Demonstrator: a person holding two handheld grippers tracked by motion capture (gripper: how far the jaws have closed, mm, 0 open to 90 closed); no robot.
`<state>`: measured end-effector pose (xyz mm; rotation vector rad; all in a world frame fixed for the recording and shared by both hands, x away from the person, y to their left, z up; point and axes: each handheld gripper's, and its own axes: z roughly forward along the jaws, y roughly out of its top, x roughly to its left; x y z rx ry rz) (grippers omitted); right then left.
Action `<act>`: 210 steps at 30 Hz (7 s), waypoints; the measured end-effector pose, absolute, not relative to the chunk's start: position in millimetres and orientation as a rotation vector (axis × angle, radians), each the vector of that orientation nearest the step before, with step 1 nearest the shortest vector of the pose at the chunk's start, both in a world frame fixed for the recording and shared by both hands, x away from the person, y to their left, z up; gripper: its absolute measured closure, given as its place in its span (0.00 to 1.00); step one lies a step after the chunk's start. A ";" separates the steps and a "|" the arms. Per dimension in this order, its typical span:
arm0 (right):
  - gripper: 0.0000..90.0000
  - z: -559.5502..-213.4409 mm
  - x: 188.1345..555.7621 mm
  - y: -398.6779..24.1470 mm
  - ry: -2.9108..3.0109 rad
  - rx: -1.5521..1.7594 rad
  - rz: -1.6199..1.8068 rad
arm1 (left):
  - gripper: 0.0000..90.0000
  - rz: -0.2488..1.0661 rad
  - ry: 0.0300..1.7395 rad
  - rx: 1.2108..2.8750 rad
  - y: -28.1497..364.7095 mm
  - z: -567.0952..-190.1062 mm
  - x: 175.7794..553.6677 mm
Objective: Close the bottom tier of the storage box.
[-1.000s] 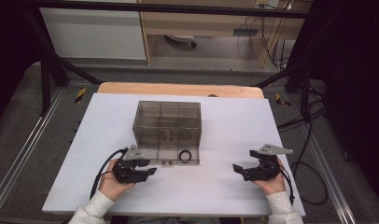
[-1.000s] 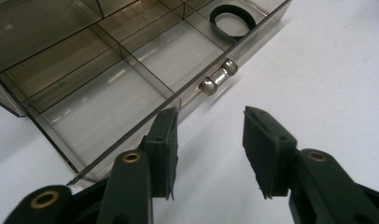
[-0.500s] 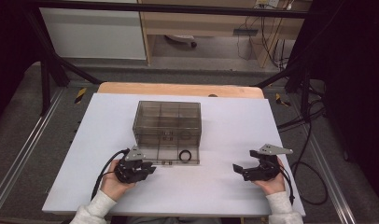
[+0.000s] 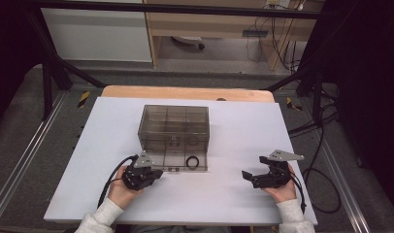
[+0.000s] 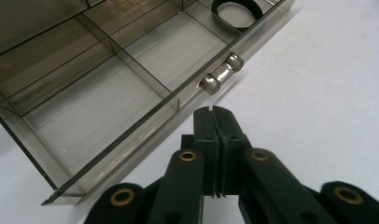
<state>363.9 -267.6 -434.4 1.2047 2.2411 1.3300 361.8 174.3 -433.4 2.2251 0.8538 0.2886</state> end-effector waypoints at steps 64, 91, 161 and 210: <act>0.01 -434.4 363.8 -267.1 2.245 1.205 1.323 | 1.00 0.370 0.869 2.226 158.7 -444.6 377.1; 0.01 -434.0 363.8 -267.6 2.240 1.202 1.327 | 1.00 0.393 0.886 2.199 158.4 -445.1 380.0; 0.01 -433.9 363.8 -267.6 2.241 1.206 1.324 | 1.00 0.470 0.932 2.156 164.4 -449.2 396.5; 0.01 -434.2 364.2 -267.8 2.238 1.207 1.329 | 1.00 0.507 0.943 2.143 164.7 -450.1 406.6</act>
